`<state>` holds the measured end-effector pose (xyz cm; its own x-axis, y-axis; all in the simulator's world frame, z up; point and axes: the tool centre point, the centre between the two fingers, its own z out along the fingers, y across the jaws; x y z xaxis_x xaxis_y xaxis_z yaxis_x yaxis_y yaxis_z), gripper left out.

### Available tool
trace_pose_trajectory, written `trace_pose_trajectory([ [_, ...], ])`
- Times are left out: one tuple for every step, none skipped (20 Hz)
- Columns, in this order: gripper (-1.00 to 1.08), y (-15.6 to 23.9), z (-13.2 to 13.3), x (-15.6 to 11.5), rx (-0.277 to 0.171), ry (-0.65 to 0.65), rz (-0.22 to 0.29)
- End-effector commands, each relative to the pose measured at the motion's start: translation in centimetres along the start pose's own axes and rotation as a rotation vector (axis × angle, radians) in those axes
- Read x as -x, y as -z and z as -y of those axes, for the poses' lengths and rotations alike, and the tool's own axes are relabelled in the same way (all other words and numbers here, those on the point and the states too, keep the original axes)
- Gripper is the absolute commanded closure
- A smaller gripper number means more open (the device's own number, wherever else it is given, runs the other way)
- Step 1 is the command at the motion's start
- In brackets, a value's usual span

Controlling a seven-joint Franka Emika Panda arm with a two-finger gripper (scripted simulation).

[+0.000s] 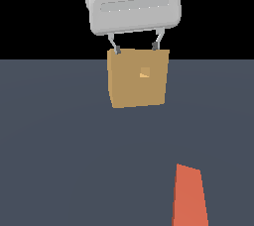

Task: Insert the peg into the horizontal hole in a box.

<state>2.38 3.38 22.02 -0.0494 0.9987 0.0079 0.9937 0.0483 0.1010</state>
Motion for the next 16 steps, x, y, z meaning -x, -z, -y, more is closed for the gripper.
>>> trace_pose_trajectory([
  [-0.92,0.0,0.0,0.0,0.000,0.000,0.000],
  [-0.92,0.0,0.0,0.1,0.000,-0.001,0.000],
  [-0.92,-0.1,0.0,0.2,-0.001,-0.003,0.000],
  [-0.92,-0.2,-0.1,0.5,-0.001,-0.006,0.001],
  [-0.92,-0.4,-0.1,0.8,-0.002,-0.011,0.001],
  [-0.92,-0.6,-0.2,1.2,-0.004,-0.017,0.002],
  [-0.92,-0.9,-0.3,1.8,-0.005,-0.024,0.002],
  [-0.92,-1.2,-0.4,2.4,-0.007,-0.033,0.003],
  [-0.92,-1.5,-0.5,3.2,-0.009,-0.043,0.004],
  [-0.92,-1.9,-0.6,4.0,-0.012,-0.054,0.005],
  [-0.92,-2.3,-0.7,4.9,-0.014,-0.066,0.006],
  [-0.92,-2.8,-0.8,6.0,-0.017,-0.080,0.007],
  [-0.92,-3.3,-0.8,7.1,-0.021,-0.094,0.008],
  [-0.92,-3.9,-0.9,8.3,-0.024,-0.110,0.010],
  [-0.92,-4.5,-1.0,9.5,-0.028,-0.127,0.011],
  [-0.92,-5.1,-1.0,10.9,-0.032,-0.145,0.012],
])
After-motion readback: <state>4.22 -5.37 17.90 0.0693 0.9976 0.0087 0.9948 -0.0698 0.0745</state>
